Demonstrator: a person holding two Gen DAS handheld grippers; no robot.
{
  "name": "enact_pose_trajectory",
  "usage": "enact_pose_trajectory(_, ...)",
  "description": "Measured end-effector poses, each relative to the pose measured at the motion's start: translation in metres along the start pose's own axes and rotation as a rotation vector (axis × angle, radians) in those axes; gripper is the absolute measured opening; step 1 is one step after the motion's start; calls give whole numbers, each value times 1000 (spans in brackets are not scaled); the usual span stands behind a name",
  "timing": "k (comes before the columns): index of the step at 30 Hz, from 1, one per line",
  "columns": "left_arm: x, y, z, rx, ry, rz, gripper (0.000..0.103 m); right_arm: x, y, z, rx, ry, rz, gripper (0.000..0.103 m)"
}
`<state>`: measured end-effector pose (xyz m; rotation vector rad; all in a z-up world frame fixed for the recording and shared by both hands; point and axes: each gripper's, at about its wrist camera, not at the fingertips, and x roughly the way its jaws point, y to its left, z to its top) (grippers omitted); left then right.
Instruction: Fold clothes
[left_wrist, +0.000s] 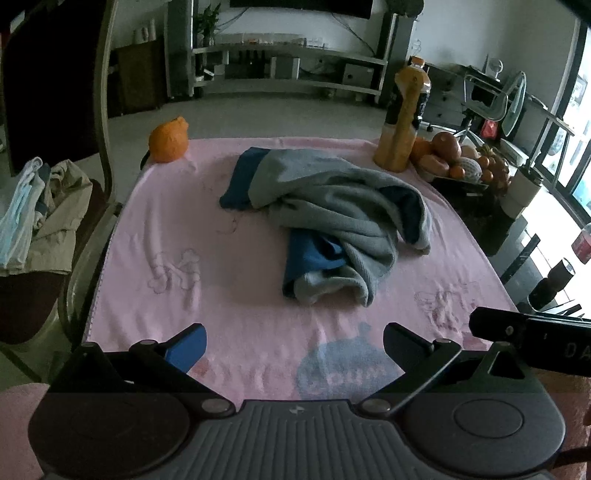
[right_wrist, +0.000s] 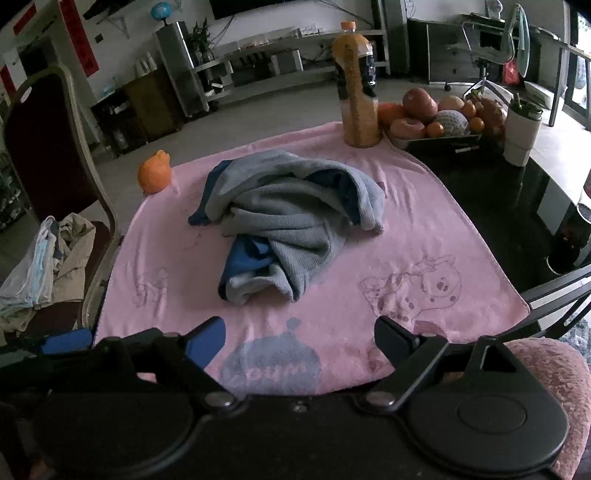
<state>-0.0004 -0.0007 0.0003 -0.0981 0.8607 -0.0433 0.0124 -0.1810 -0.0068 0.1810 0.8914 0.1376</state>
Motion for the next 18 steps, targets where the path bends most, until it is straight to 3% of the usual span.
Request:
enact_pose_trajectory(8, -1, -2, 0, 29, -25, 18, 102, -2, -1, 1, -10, -3, 8, 91)
enact_pose_trajectory(18, 4, -2, 2, 21, -1, 21, 102, 3, 1, -2, -18, 16, 2, 92)
